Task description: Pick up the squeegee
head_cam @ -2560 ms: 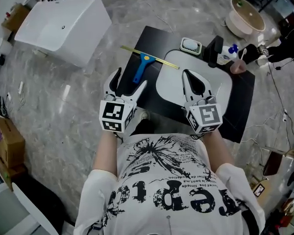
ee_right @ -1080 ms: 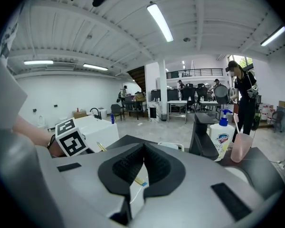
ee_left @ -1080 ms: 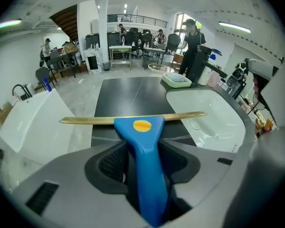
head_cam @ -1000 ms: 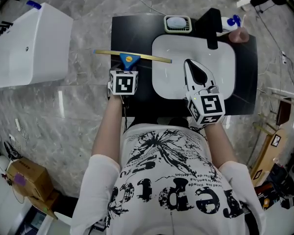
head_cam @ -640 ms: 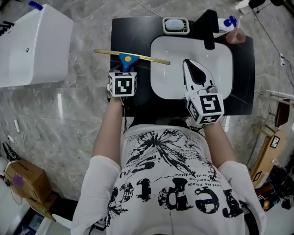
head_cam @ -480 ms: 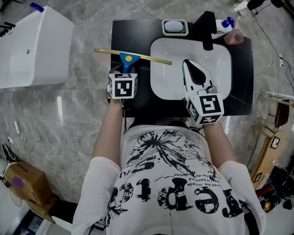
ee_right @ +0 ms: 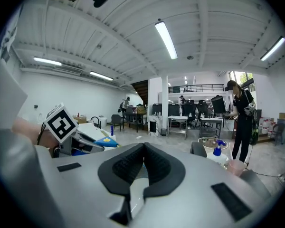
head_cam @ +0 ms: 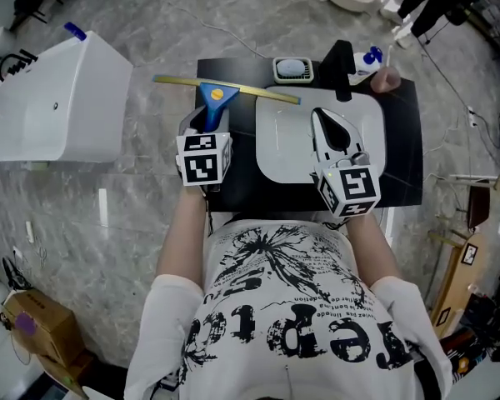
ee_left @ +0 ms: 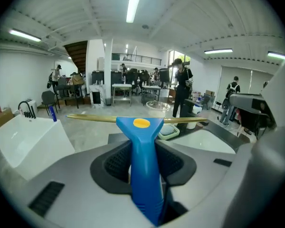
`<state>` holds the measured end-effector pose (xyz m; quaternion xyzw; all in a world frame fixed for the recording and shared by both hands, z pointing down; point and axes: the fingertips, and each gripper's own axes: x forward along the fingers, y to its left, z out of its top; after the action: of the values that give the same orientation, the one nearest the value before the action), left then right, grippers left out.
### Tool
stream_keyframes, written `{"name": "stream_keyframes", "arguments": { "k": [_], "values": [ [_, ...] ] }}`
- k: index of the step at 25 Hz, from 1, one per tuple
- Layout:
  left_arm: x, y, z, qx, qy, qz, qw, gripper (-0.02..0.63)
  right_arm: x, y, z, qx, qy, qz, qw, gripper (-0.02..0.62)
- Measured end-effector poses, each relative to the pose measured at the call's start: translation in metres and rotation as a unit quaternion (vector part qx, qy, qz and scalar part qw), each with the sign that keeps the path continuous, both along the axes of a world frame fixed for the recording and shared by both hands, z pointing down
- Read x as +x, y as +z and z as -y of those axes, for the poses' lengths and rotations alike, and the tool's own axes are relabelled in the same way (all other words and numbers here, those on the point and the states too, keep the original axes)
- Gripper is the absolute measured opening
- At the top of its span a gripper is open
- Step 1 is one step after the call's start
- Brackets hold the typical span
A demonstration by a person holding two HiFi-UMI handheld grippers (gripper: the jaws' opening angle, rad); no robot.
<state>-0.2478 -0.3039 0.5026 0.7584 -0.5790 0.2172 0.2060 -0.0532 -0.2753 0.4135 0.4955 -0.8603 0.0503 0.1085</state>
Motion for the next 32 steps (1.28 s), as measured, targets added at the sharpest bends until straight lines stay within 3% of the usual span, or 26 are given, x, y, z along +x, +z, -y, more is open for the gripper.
{"name": "stream_keyframes", "arguments": {
  "k": [7,12,20,24,32],
  "values": [
    [0.003,-0.087,-0.004,0.111,0.019,-0.008,0.9936,0.146,0.002,-0.035,-0.009,0.038,-0.003,0.012,0.999,0.015],
    [0.004,-0.143,-0.014,0.193,0.035,-0.006,0.9807,0.146,0.005,-0.054,-0.013,0.059,-0.011,0.017,0.998,0.015],
    [-0.003,-0.196,-0.038,0.284,0.012,-0.029,0.9582,0.146,0.013,-0.085,-0.027,0.101,-0.012,0.029,0.994,0.015],
    [-0.006,-0.208,-0.046,0.307,-0.001,-0.039,0.9510,0.146,0.018,-0.098,-0.034,0.123,-0.010,0.031,0.992,0.015],
    [-0.004,-0.209,-0.048,0.310,0.002,-0.037,0.9500,0.146,0.021,-0.101,-0.040,0.122,-0.011,0.028,0.992,0.013]
  ]
}}
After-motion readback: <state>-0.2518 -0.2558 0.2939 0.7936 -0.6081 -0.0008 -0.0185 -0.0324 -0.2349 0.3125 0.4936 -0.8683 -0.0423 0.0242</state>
